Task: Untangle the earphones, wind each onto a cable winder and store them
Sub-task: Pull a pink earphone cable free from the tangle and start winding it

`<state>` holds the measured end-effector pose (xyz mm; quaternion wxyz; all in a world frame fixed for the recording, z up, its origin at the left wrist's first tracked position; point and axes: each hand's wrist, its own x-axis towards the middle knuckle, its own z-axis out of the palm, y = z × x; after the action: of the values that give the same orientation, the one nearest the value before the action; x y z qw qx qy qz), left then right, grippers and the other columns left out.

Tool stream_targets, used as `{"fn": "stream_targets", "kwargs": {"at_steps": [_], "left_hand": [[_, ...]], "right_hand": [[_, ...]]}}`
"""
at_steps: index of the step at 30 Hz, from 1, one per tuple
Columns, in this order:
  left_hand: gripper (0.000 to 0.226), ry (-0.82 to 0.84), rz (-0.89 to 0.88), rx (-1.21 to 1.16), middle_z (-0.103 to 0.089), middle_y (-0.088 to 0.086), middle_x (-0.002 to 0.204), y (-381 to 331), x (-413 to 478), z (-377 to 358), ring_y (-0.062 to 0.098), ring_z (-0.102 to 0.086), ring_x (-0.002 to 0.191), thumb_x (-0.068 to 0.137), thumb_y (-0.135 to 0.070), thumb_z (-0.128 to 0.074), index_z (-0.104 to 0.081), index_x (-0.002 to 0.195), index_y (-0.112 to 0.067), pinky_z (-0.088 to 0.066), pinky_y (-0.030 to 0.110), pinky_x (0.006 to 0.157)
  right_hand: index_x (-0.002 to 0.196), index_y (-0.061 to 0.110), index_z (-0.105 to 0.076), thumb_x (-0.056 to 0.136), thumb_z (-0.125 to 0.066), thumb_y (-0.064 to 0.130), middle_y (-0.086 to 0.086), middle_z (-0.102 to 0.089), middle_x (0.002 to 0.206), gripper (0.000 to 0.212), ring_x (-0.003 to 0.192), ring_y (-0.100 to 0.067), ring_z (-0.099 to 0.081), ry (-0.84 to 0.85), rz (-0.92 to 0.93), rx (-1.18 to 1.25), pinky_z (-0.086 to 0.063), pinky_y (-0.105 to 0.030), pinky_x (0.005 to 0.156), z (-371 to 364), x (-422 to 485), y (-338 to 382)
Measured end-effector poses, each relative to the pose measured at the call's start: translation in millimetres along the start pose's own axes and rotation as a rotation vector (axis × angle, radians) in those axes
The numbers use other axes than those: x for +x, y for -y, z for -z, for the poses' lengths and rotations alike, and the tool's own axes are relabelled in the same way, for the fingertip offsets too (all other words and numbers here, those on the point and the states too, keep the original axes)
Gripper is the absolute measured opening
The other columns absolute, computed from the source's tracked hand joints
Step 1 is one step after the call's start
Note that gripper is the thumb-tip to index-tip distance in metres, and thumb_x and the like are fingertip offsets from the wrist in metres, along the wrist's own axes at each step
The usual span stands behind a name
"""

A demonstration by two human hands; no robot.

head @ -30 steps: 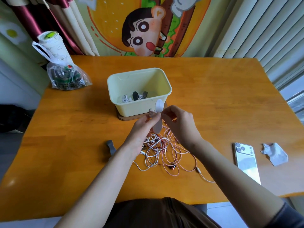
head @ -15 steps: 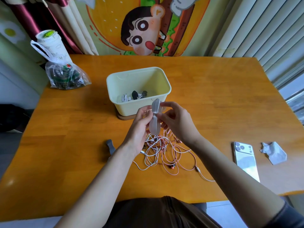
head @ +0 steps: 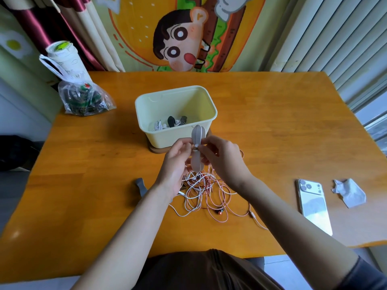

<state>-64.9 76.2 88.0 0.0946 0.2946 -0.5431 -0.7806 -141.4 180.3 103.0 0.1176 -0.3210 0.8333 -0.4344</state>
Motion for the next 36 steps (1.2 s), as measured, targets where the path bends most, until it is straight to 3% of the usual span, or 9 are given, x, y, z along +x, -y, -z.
{"fn": "stream_targets", "kwargs": {"at_steps": [4, 6, 10, 13, 18, 23, 30, 34, 36], "left_hand": [[0.018, -0.118, -0.202, 0.315, -0.061, -0.003, 0.108, 6.5, 4.3, 0.2, 0.022, -0.060, 0.106, 0.098, -0.025, -0.052, -0.062, 0.097, -0.039, -0.055, 0.047, 0.087], [0.017, -0.146, -0.293, 0.456, -0.059, 0.000, 0.107, 9.2, 6.2, 0.3, 0.023, -0.059, 0.107, 0.097, -0.021, -0.052, -0.064, 0.104, -0.032, -0.055, 0.048, 0.085], [0.023, -0.248, -0.439, 0.692, -0.044, 0.004, 0.101, 8.8, 3.1, -5.4, 0.014, -0.052, 0.090, 0.096, -0.009, -0.054, -0.066, 0.114, -0.014, -0.046, 0.011, 0.081], [0.031, -0.252, -0.447, 0.769, -0.043, 0.004, 0.096, 6.2, -2.1, -6.2, 0.007, -0.046, 0.079, 0.099, -0.009, -0.048, -0.062, 0.125, -0.015, -0.037, -0.001, 0.074], [0.033, -0.145, -0.329, 0.681, -0.052, -0.001, 0.104, 2.6, -7.7, -10.4, 0.006, -0.054, 0.092, 0.099, -0.014, -0.048, -0.059, 0.130, -0.018, -0.037, -0.002, 0.072], [0.023, 0.011, -0.304, 0.527, -0.070, -0.004, 0.096, 5.5, -3.2, -6.4, 0.010, -0.065, 0.095, 0.095, -0.015, -0.055, -0.067, 0.114, -0.024, -0.053, 0.033, 0.089], [0.028, 0.095, -0.254, 0.292, -0.070, -0.005, 0.081, 7.1, -1.2, -3.7, 0.002, -0.062, 0.077, 0.091, -0.003, -0.060, -0.067, 0.108, -0.024, -0.050, 0.019, 0.075], [0.029, 0.108, -0.256, 0.325, -0.070, 0.020, 0.096, 6.2, 0.1, 0.7, 0.013, -0.061, 0.086, 0.088, 0.000, -0.063, -0.068, 0.091, -0.028, -0.050, 0.031, 0.085], [0.031, 0.100, -0.246, 0.339, -0.073, 0.008, 0.093, 7.3, 3.4, 5.3, 0.012, -0.064, 0.091, 0.087, 0.000, -0.064, -0.068, 0.090, -0.030, -0.050, 0.032, 0.091]], "right_hand": [[0.093, 0.007, -0.065, 0.094, -0.056, 0.012, 0.003, -0.062, 0.069, 0.011, 0.057, -0.002, -0.059, -0.018, -0.002, 0.008, -0.043, -0.007, 0.055, 0.9, -1.9, -2.9], [0.089, 0.009, -0.064, 0.093, -0.057, 0.013, 0.005, -0.062, 0.067, 0.008, 0.055, -0.002, -0.058, -0.025, 0.010, -0.003, -0.042, -0.007, 0.056, -0.5, -3.5, -4.4], [0.086, 0.008, -0.062, 0.092, -0.058, 0.011, 0.006, -0.061, 0.065, 0.007, 0.058, 0.000, -0.058, -0.040, -0.006, 0.043, -0.042, -0.008, 0.057, -4.6, -6.5, -7.4], [0.087, 0.005, -0.062, 0.092, -0.059, 0.010, 0.006, -0.062, 0.066, 0.008, 0.059, 0.001, -0.059, -0.048, -0.019, 0.081, -0.042, -0.007, 0.057, -6.4, -7.9, -6.8], [0.089, 0.010, -0.064, 0.091, -0.060, 0.011, 0.003, -0.065, 0.070, 0.004, 0.063, -0.006, -0.062, -0.090, -0.017, 0.099, -0.049, -0.014, 0.060, -8.5, -8.0, -4.8], [0.087, 0.013, -0.063, 0.091, -0.059, 0.009, 0.006, -0.063, 0.067, 0.007, 0.062, -0.008, -0.062, -0.108, -0.036, 0.106, -0.047, -0.012, 0.058, -5.1, -9.2, -4.0], [0.086, 0.013, -0.068, 0.090, -0.062, 0.013, 0.014, -0.058, 0.060, 0.008, 0.055, 0.006, -0.056, -0.096, -0.060, 0.015, -0.037, -0.006, 0.051, 1.1, -8.2, -3.5], [0.087, 0.012, -0.073, 0.088, -0.065, 0.019, 0.009, -0.060, 0.069, 0.011, 0.056, 0.005, -0.052, -0.019, 0.000, -0.124, -0.037, -0.007, 0.055, 6.2, -9.2, -6.4], [0.088, 0.012, -0.072, 0.087, -0.066, 0.020, 0.006, -0.062, 0.074, 0.011, 0.057, 0.005, -0.050, 0.049, 0.044, -0.187, -0.037, -0.006, 0.058, 12.7, -7.8, -8.1]]}}
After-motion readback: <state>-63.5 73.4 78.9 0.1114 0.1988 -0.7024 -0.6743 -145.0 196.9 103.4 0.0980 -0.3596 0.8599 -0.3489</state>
